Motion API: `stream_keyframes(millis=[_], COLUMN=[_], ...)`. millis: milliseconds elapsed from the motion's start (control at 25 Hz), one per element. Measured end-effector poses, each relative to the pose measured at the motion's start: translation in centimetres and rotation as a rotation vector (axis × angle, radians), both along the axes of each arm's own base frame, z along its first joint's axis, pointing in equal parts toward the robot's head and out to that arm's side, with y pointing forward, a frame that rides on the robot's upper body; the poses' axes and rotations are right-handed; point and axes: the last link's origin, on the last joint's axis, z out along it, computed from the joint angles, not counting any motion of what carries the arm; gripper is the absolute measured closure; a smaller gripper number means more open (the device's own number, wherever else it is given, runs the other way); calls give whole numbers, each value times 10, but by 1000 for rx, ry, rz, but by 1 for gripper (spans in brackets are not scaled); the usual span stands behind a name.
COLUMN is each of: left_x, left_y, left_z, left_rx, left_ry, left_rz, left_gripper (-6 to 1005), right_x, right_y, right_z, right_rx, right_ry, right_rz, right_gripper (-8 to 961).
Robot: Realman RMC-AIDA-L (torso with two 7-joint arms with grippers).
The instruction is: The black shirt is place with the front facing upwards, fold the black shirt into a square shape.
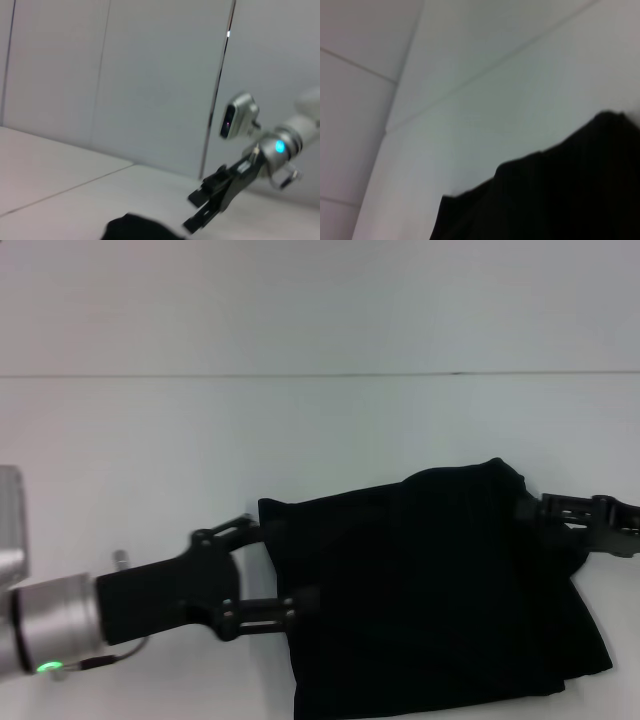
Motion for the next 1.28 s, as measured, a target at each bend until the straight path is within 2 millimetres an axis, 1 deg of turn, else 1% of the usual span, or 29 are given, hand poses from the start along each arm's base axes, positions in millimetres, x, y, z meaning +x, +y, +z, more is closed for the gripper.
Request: stream_keyframes(millis=[160, 240, 320, 600, 960, 1120, 1280], left_x=[-12, -16, -19, -23, -21, -20, -20], left_y=[-6, -7, -9, -13, -16, -15, -15], left_z=[18, 25, 28, 29, 34, 35, 35], left_rx=[81, 94, 90, 10, -3, -2, 0], left_ry=[78, 93, 104, 119, 86, 87, 85], left_rz=[-51, -55, -50, -15, -27, -31, -30], left_gripper=[63, 61, 62, 64, 66, 65, 65], right_x=[-17, -22, -23, -26, -30, -27, -27], right_y=[9, 12, 15, 20, 16, 19, 20], right_z=[-1, -1, -2, -11, -26, -28, -27], right_rx=[-85, -107, -118, -143, -214, -195, -187], right_ry=[-7, -17, -40, -85, -130, -161, -159], right_rz=[1, 0, -9, -30, -27, -35, -35], right_gripper=[8, 8, 8, 9, 9, 9, 9])
